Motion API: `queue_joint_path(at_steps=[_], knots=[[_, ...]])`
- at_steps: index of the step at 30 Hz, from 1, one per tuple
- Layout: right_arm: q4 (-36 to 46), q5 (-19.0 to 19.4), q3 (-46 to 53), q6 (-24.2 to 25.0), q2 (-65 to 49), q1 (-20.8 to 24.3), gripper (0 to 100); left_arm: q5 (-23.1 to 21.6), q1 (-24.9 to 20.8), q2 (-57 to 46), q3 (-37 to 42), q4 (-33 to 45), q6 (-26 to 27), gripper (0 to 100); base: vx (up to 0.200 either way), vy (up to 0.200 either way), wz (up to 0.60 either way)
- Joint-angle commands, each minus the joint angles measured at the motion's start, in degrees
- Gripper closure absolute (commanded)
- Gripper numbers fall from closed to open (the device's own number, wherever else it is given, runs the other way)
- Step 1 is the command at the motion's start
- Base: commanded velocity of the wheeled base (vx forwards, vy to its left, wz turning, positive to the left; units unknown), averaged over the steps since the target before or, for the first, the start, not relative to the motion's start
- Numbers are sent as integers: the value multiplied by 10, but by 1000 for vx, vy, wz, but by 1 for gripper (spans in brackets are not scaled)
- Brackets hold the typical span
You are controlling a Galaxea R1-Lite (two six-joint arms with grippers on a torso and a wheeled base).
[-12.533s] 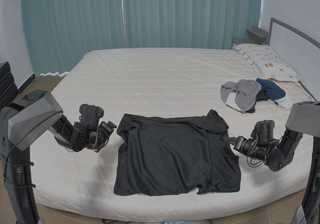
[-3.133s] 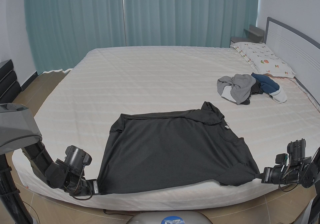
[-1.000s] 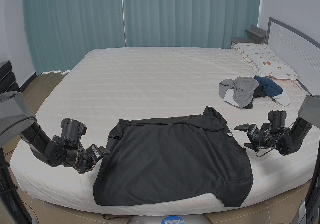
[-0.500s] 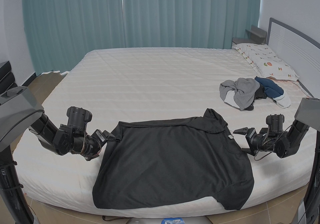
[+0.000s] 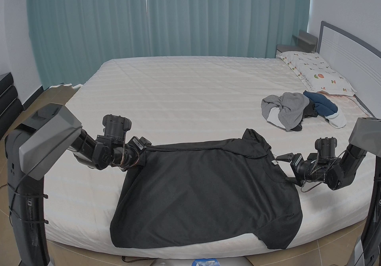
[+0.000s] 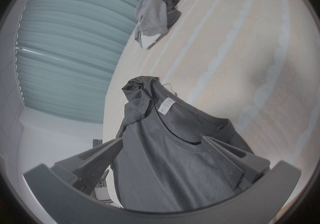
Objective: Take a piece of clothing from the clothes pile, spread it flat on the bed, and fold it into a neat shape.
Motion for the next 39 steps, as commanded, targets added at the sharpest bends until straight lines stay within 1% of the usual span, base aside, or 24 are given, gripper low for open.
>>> queue_joint_path(at_steps=[1,4,5,9,12,13,16,19,25,29,35,39], knots=[[-57,-1,27,-3,13,6,0,23,-16,76,-63,2,-2,0,0,0,0],[-89,-2,44,-4,23,8,0,23,-17,94,-81,2,-4,0,0,0,0],[-104,-2,48,-4,25,10,0,30,-18,104,-94,3,-3,0,0,0,0],[-109,-3,51,-4,28,10,0,30,-19,110,-113,32,-3,0,0,0,0],[-109,-3,51,-4,28,10,0,30,-19,110,-113,32,-3,0,0,0,0],[-110,-3,51,-4,28,10,0,38,-13,131,-160,50,-13,0,0,0,0],[-110,-3,51,-5,28,10,0,66,2,137,-190,34,-53,0,0,0,0],[-111,-3,51,-5,29,10,0,75,18,152,-218,3,-88,0,0,0,0],[-111,-3,51,-8,29,10,0,112,54,172,-240,-51,-89,0,0,0,0],[-111,-3,53,-15,29,10,0,131,62,178,-248,-70,-88,0,0,0,0],[-114,-3,59,-29,33,11,0,131,68,176,-244,-76,-88,0,0,0,0],[-114,-3,59,-30,33,11,0,129,81,176,-243,-76,-79,0,0,0,0]])
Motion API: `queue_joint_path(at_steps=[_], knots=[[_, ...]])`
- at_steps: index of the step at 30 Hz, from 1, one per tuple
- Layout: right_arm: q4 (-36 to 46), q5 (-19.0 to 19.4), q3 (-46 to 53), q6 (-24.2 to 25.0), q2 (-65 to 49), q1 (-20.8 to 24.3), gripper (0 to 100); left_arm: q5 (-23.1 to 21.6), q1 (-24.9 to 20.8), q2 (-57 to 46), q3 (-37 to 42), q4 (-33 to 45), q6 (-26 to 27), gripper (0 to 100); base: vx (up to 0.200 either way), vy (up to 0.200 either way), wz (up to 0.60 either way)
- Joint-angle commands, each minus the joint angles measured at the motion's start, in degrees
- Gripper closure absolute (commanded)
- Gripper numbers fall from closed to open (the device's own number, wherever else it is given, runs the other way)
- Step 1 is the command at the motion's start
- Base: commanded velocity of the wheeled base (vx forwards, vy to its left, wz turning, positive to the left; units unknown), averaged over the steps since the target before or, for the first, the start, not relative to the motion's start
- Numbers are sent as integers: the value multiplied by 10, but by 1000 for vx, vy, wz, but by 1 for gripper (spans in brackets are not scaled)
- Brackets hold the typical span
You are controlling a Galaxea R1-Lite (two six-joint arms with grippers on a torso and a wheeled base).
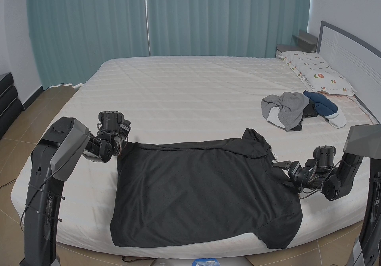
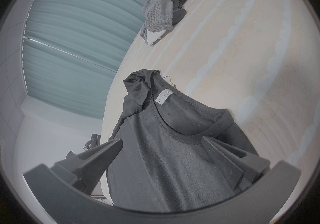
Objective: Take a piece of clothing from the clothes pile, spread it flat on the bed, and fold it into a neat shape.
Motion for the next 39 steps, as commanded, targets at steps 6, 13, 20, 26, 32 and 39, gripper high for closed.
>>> queue_joint_path(at_steps=[6,13,20,26,32,39], knots=[[0,0,1,0,1,0,0,-9,26,-4,1,0,6,0,0,0,0],[0,0,1,0,1,0,0,-46,25,-6,41,0,48,0,0,0,0],[0,0,1,0,2,3,0,-50,18,2,43,5,72,0,0,0,0],[0,0,1,0,1,3,0,-43,18,4,32,-7,71,100,0,0,0],[0,0,1,0,1,3,0,-34,21,13,29,-81,72,100,0,0,0],[0,0,1,0,2,3,0,-6,22,28,14,-122,74,100,0,0,0]])
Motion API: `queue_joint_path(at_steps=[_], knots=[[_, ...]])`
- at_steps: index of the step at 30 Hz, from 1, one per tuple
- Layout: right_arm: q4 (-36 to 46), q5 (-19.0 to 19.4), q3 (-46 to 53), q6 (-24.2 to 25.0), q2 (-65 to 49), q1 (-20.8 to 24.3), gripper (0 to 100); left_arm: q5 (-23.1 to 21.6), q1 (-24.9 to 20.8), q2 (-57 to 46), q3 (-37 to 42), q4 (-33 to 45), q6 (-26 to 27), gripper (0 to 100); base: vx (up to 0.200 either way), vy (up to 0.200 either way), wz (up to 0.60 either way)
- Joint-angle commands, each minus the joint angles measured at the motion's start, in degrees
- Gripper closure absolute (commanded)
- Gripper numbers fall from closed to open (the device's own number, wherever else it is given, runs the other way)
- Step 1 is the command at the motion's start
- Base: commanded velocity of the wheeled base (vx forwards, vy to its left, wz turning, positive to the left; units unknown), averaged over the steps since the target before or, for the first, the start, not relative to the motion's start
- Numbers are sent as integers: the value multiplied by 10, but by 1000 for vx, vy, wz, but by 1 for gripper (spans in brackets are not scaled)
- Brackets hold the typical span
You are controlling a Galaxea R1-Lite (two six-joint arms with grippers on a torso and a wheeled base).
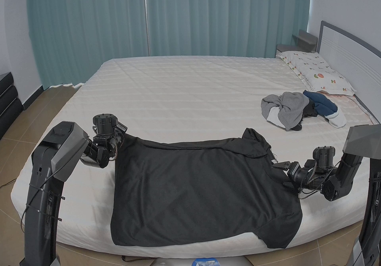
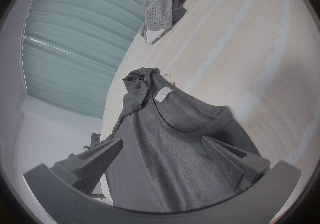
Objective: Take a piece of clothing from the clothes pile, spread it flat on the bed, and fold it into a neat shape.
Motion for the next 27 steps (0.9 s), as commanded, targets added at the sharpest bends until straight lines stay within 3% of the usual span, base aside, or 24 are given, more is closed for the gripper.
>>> queue_joint_path(at_steps=[1,9,18,19,27], knots=[[0,0,0,0,0,0,0,9,2,11,-17,-1,-1,100,0,0,0],[0,0,1,1,-1,0,0,35,0,43,-59,-50,1,100,0,0,0],[0,0,2,0,-1,0,0,35,0,48,-66,-45,3,100,0,0,0],[0,0,2,0,-1,0,0,33,0,49,-65,-44,3,0,0,0,0],[0,0,2,0,-1,0,0,27,-3,47,-64,-13,1,0,0,0,0]])
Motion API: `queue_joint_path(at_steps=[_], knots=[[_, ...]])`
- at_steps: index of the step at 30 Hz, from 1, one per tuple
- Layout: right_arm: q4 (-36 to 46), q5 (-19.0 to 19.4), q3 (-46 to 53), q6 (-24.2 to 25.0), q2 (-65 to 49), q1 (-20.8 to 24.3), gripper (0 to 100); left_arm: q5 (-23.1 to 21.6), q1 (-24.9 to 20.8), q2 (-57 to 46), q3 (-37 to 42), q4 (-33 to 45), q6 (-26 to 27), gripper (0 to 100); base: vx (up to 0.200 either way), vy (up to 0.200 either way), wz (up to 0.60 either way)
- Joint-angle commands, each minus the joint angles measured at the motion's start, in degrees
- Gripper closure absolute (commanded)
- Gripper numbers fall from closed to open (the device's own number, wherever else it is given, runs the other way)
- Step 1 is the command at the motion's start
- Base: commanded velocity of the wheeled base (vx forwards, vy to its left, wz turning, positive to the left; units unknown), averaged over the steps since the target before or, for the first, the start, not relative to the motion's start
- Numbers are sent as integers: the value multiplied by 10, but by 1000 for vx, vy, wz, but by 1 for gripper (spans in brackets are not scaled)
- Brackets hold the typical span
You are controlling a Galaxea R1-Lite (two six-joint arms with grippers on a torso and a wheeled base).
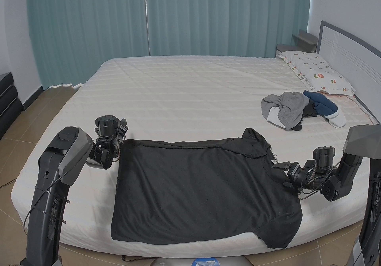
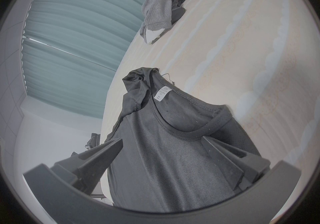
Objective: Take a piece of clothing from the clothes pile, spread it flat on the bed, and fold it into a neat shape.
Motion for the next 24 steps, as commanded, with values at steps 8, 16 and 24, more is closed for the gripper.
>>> queue_joint_path(at_steps=[8,16,24], knots=[[11,-6,-21,0,-47,2,0,-6,18,-58,86,4,-62,0,0,0,0],[131,-39,-89,-58,-102,68,0,-93,18,-130,201,1,-76,0,0,0,0],[345,-173,-359,-71,1,136,0,-103,12,-130,227,1,-73,0,0,0,0]])
